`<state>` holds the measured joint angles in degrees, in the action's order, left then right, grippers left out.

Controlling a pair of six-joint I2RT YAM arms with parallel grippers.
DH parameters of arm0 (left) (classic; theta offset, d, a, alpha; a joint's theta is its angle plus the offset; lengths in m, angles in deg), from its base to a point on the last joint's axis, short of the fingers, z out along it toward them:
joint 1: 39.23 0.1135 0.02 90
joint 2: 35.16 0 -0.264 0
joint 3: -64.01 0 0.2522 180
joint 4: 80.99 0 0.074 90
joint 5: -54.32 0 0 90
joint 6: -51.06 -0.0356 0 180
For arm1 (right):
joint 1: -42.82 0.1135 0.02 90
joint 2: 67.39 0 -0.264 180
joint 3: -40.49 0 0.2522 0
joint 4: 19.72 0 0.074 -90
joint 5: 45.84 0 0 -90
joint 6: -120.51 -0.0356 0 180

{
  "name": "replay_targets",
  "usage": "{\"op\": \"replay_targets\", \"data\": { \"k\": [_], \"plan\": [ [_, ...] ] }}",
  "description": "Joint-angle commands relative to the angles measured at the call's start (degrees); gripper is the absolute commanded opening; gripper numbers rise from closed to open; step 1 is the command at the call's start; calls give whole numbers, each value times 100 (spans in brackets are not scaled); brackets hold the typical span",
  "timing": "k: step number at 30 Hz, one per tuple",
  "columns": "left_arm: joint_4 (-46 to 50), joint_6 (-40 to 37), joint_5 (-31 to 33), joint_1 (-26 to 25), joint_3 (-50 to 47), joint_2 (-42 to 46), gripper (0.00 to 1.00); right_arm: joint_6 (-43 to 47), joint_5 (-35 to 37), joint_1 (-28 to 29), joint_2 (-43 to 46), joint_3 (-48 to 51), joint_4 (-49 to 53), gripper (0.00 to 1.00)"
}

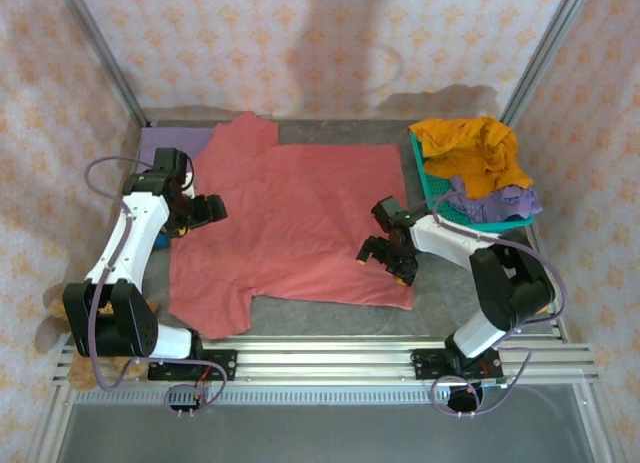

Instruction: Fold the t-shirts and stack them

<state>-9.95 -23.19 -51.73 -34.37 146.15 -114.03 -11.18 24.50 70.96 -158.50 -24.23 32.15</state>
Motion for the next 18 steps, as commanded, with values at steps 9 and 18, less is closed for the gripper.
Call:
{"op": "replay_targets", "data": {
  "k": [9,18],
  "plan": [
    [421,174,181,-12,-299,417,87,711,719,-362,338,-134,878,99],
    [776,113,-49,311,-475,455,83,238,806,-371,1751,215,1760,92]
  ]
}}
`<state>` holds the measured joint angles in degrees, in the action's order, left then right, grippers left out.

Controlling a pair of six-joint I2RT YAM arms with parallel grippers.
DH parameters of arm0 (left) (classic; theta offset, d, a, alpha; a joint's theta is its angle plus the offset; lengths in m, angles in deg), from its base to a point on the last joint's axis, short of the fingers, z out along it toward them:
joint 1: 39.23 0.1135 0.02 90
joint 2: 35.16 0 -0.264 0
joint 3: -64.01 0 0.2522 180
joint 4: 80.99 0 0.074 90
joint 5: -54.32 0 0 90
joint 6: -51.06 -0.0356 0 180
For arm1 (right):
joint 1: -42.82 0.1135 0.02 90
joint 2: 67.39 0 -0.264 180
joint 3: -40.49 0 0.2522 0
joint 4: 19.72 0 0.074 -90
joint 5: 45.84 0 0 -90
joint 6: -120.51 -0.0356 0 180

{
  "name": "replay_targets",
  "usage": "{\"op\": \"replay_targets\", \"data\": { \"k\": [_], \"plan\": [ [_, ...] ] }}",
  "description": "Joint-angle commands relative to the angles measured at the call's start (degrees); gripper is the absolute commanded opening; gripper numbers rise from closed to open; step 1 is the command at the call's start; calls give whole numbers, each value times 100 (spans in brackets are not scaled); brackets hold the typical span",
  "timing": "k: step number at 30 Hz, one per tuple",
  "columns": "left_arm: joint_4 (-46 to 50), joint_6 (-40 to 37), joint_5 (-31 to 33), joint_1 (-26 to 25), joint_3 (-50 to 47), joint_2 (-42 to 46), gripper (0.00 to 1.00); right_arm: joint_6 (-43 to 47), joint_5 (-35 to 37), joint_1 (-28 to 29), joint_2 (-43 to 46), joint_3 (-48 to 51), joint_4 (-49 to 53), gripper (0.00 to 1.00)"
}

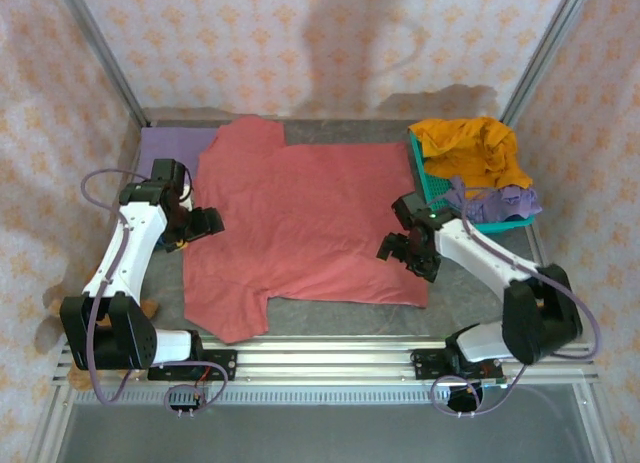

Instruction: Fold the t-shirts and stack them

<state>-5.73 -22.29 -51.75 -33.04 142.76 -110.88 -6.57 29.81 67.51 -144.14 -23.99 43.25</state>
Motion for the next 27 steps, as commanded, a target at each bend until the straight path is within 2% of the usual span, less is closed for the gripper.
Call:
{"op": "replay_targets", "data": {
  "k": [1,9,19,27],
  "plan": [
    [359,15,-133,267,-177,151,82,-291,281,-32,408,279,746,89],
    [510,-132,-263,565,-204,81,77,-936,440,-181,743,1017,641,55],
    [480,-281,-425,764,-387,-216,75,-1480,586,-210,860,1442,673,39],
    [383,-285,-504,787,-360,-557,73,-1706,584,-243,855,1618,362,36]
  ]
}}
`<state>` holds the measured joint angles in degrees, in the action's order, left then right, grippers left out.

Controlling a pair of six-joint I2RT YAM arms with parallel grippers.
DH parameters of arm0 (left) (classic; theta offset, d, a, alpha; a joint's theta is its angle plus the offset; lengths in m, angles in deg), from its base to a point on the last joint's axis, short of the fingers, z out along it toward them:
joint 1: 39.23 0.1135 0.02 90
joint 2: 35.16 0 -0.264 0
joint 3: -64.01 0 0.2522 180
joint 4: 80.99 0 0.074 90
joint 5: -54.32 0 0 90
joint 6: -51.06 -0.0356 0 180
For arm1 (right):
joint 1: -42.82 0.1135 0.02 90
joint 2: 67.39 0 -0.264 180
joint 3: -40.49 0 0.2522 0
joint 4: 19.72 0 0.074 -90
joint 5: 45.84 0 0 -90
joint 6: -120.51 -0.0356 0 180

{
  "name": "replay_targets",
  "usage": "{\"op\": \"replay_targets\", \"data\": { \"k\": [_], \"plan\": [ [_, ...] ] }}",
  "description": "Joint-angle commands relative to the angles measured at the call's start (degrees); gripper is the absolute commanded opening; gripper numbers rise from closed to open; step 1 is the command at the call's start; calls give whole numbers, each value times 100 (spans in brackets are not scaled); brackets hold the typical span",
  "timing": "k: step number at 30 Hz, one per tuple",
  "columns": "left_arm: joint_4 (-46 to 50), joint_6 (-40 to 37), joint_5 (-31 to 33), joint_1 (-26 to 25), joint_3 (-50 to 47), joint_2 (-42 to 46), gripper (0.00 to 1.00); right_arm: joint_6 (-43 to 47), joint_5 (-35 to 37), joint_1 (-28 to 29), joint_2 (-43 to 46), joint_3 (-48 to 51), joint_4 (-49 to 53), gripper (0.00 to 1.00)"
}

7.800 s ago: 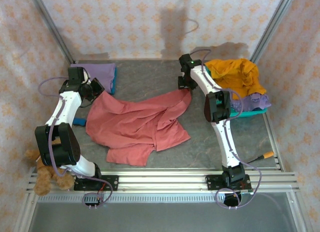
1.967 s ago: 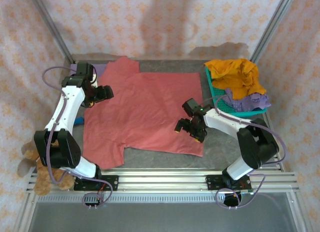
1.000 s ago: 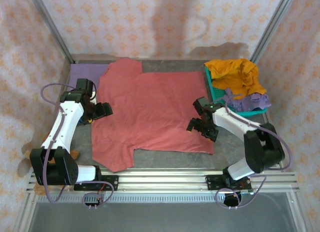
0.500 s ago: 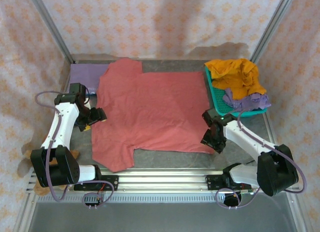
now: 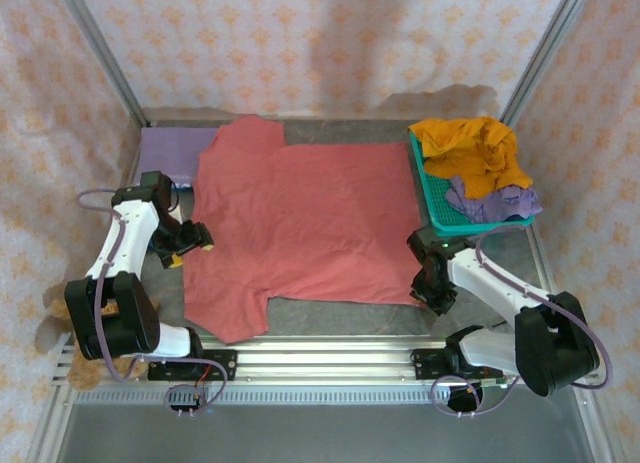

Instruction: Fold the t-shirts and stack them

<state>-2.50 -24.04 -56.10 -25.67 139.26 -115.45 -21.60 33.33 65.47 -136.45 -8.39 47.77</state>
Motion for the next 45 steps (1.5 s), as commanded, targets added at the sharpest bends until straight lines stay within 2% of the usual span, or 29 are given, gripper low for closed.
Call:
{"op": "replay_targets", "data": {
  "k": [1,8,16,20,25,33,45],
  "plan": [
    [51,-105,-59,52,3,-120,73,-181,251,-47,204,57,-135,35],
    [67,-103,12,59,34,-145,72,-200,-81,-94,-107,161,-561,34],
    [62,-66,3,61,-2,-195,72,-194,-138,-95,-499,128,-686,32],
    [57,-75,12,59,8,-266,72,-172,-78,-95,-454,53,-638,23],
    [128,-101,56,59,55,-329,72,-127,11,-95,-242,-152,-168,35],
    [128,-84,73,59,4,-329,72,-368,199,-92,382,-133,289,33],
    [136,-75,30,71,-37,-353,72,-447,-244,-88,-234,221,-493,30]
  ]
}}
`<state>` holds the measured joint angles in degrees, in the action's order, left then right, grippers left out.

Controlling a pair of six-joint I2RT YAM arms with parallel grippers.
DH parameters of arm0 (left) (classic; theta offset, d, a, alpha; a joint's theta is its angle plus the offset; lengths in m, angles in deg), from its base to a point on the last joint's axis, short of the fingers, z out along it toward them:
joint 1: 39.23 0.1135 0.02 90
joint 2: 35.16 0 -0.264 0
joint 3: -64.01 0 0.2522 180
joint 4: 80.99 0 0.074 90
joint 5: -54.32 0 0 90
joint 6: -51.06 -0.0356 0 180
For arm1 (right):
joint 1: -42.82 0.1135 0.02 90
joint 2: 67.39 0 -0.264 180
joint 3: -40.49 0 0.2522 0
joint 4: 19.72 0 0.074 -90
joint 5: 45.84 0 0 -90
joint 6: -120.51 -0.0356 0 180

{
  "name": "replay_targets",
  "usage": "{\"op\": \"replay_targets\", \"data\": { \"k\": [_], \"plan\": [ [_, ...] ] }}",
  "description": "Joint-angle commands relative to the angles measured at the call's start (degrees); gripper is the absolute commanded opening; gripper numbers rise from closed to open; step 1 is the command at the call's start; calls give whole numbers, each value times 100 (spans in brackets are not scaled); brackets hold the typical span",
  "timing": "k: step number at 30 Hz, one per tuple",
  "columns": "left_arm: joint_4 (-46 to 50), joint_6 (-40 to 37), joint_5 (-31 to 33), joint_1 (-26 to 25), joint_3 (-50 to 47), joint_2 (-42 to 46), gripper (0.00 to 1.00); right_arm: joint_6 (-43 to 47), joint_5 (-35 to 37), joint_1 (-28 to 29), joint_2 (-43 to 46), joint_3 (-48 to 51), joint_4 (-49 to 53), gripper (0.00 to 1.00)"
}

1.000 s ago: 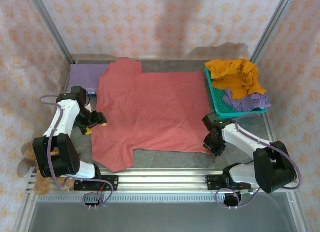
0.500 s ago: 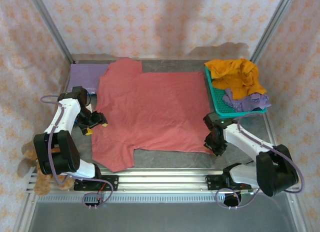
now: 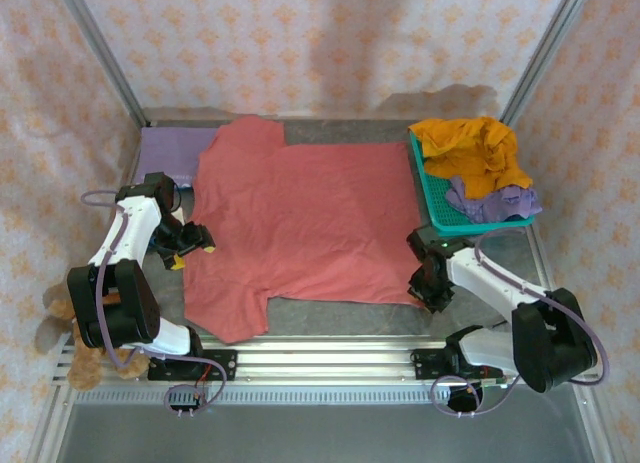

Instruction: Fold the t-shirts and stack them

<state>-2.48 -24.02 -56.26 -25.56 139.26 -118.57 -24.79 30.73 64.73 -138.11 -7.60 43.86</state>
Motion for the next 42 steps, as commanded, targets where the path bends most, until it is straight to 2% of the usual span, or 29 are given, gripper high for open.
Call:
{"op": "replay_targets", "data": {
  "k": [1,5,10,15,22,26,32,42],
  "plan": [
    [134,-78,28,57,-41,-50,72,-134,9,-20,-95,186,-132,30],
    [160,-77,35,61,-41,-93,72,-131,-11,-20,-161,273,-240,27],
    [218,-76,58,57,-40,-181,70,25,151,-19,-102,65,-85,9],
    [257,-59,198,66,-28,-284,64,164,260,-18,-100,-151,1,1],
    [318,-39,282,281,-54,-561,56,375,327,-20,-83,-363,133,0],
    [-33,207,210,360,-57,-884,44,469,279,-20,-74,-369,133,0],
    [-119,453,466,356,-70,-1042,44,669,183,-18,-65,-374,194,0],
    [-564,1108,850,368,-956,-792,42,887,88,-20,107,-476,353,0]
  ]
}}
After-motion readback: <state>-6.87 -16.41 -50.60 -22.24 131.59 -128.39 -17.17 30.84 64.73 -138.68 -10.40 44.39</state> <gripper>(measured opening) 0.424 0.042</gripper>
